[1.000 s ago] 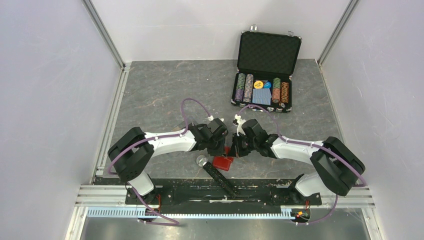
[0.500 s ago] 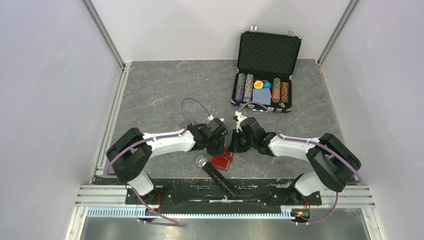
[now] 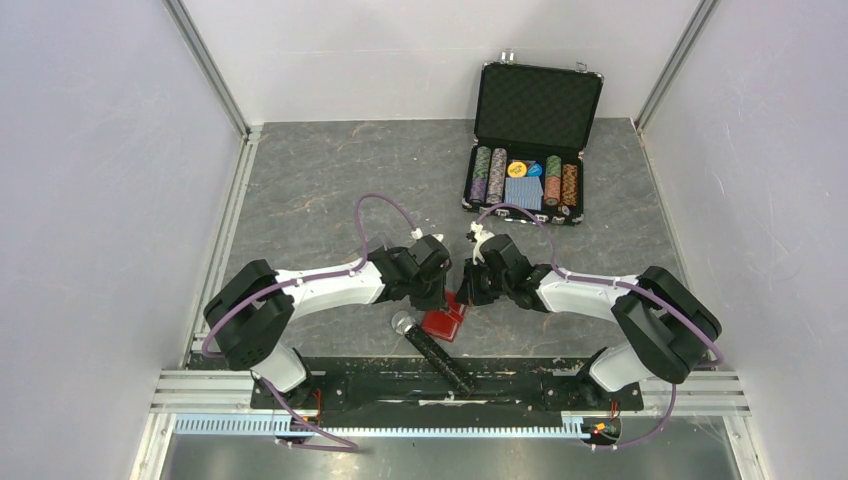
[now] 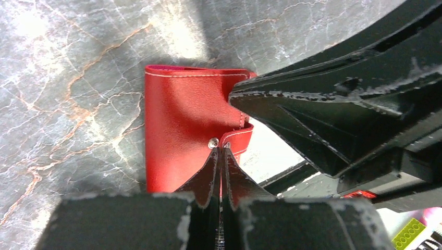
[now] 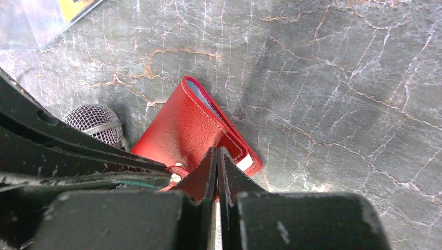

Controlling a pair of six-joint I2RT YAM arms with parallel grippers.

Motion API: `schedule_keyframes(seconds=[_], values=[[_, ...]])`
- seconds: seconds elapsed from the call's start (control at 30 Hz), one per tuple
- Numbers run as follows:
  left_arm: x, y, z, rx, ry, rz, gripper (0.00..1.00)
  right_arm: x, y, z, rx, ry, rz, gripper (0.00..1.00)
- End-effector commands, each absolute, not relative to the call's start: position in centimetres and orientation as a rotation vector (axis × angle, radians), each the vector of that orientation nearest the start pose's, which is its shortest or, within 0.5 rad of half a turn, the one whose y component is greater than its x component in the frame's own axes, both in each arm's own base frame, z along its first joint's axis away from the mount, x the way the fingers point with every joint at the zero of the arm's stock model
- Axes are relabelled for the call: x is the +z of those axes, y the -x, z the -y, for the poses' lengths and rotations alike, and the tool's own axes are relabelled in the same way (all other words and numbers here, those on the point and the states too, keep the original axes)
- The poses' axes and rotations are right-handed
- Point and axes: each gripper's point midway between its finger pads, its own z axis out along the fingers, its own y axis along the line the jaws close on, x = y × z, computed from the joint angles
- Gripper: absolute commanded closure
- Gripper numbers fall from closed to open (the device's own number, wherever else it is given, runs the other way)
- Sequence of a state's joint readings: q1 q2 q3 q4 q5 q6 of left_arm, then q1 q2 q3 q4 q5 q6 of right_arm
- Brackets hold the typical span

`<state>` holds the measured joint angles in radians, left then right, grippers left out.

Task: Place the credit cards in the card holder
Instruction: Close the card holder at the center of the board.

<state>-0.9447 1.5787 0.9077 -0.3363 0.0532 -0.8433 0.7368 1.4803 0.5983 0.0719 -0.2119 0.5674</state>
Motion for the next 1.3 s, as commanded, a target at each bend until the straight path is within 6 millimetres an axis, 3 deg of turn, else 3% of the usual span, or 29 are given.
schedule_keyframes(seconds=[0.0, 0.2, 0.43, 0.7, 1.0, 1.27], values=[[4.4, -18.5, 30.5, -0.618, -0.167, -2.723, 0.98, 0.8, -20.0, -25.3, 0.724, 0.336, -2.589, 1.00], [2.9, -18.0, 30.4, -0.614, -0.145, -2.761, 0.98, 1.2, -20.2, -25.3, 0.723, 0.339, -2.575, 1.00], [2.3, -18.1, 30.1, -0.594, -0.147, -2.754, 0.98, 1.7, -20.2, -25.6, 0.745, 0.365, -2.557, 1.00], [3.6, -18.9, 30.6, -0.608, -0.176, -2.708, 0.98, 1.6, -19.9, -25.5, 0.754, 0.376, -2.564, 1.00], [3.3, -19.6, 30.3, -0.572, -0.143, -2.699, 0.98, 1.7, -19.8, -25.5, 0.758, 0.383, -2.557, 1.00], [5.6, -20.1, 31.4, -0.683, -0.177, -2.609, 0.98, 1.5, -19.6, -25.3, 0.753, 0.386, -2.561, 1.00]])
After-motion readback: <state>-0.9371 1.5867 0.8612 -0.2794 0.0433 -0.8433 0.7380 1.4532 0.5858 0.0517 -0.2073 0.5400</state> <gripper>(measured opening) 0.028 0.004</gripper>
